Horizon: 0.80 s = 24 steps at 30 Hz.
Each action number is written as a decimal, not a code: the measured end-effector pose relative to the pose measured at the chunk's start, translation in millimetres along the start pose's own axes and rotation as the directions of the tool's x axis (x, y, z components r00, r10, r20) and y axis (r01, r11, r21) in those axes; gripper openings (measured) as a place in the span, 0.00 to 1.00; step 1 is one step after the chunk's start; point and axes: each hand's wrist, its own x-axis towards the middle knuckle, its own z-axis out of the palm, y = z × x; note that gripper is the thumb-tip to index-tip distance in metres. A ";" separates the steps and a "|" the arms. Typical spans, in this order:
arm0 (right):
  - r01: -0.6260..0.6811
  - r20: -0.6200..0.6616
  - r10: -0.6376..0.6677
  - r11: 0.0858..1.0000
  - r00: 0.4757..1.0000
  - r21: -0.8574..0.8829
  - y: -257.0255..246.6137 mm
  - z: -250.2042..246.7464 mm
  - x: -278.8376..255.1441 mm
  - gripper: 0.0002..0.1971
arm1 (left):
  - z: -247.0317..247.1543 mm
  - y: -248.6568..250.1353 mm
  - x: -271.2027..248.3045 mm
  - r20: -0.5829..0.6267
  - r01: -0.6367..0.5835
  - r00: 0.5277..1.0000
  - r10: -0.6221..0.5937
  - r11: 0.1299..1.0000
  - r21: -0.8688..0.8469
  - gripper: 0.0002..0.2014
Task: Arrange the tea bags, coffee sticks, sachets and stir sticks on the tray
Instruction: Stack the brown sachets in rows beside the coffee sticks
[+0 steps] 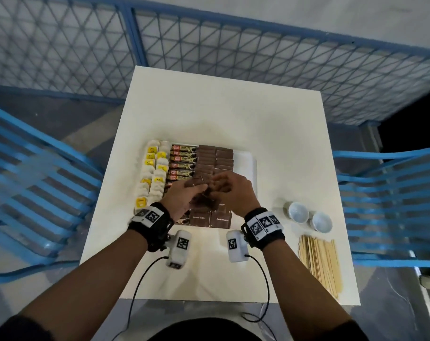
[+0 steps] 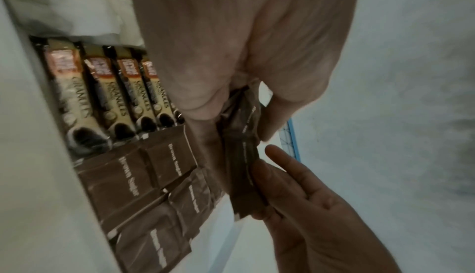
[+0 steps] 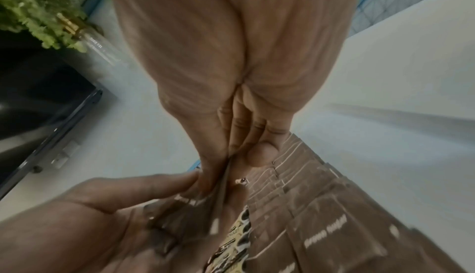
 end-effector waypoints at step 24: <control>-0.159 -0.103 0.155 0.987 0.983 -0.035 57.5 -15.5 28.7 0.01 | -5.1 6.5 14.4 -0.265 -0.103 0.956 0.127 0.989 0.103 0.10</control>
